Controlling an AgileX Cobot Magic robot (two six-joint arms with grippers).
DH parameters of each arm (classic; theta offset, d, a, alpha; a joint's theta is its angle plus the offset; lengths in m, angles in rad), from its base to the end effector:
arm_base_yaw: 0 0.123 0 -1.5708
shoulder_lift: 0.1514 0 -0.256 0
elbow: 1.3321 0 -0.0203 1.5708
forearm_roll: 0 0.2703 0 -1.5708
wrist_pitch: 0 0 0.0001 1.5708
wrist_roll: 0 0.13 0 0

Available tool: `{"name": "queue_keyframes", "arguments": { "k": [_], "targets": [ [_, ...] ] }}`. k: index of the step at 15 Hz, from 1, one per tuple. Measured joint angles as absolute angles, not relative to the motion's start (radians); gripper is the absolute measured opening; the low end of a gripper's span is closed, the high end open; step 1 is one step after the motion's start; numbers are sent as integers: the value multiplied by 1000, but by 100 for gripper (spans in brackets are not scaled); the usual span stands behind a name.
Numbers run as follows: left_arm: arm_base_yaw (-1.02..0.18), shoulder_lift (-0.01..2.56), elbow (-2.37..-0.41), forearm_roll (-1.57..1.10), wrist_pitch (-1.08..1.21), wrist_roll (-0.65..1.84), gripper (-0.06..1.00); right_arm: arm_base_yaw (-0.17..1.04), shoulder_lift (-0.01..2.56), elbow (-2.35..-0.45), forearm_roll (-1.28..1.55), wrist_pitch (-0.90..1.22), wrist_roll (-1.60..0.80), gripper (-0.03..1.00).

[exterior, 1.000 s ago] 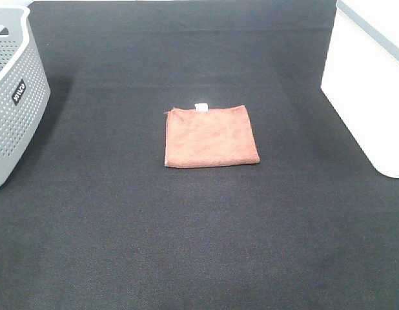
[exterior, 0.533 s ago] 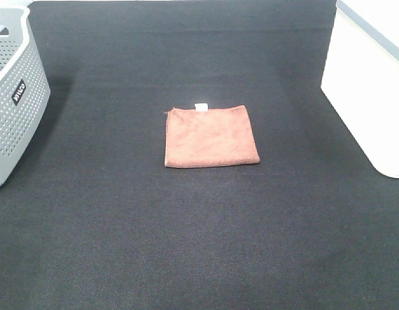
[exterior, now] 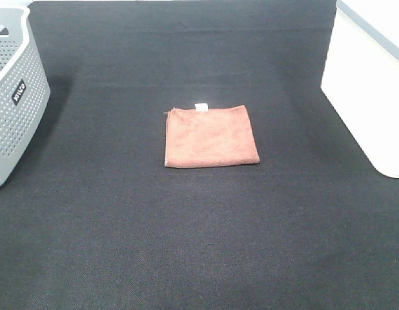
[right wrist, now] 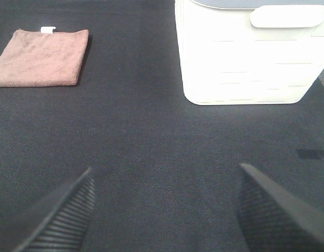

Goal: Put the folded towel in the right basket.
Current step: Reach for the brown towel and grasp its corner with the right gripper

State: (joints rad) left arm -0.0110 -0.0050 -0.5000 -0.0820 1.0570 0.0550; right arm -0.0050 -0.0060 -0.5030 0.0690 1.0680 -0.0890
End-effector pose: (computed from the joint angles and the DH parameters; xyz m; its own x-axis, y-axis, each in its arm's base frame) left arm 0.0755 -0.0101 0.2701 -0.4457 0.0195 -0.8950 0.0813 0.9965 -0.0188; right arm 0.0746 0.0075 0.2697 -0.4501 -0.0533 -0.8914 -0.0740 0.9970 -0.0223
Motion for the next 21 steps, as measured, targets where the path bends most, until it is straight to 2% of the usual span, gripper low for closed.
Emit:
{"name": "queue_keyframes", "arguments": {
  "k": [7, 10, 13, 15, 18, 19, 21],
  "targets": [
    [-11, -5, -500, -82, 1057, 55, 88, -5, -6, -503, 69, 1068, -89, 70],
    [-11, -5, -500, -82, 1057, 55, 88, -5, 86, -536, 69, 930, -89, 70],
    [-11, -5, -500, -82, 1057, 55, 88, -5, 310, -573, 85, 685, -89, 70],
    [-11, -5, -500, -82, 1057, 55, 88, -5, 548, -647, 131, 561, -92, 70],
    [-11, -5, -500, -82, 1057, 55, 88, -5, 831, -807, 146, 545, -95, 70],
    [-11, -5, -500, -82, 1057, 55, 88, -5, 831, -807, 146, 545, -95, 70],
    [-11, -5, -500, -82, 1057, 55, 88, -5, 1004, -932, 148, 560, -99, 70]
  ]
}}
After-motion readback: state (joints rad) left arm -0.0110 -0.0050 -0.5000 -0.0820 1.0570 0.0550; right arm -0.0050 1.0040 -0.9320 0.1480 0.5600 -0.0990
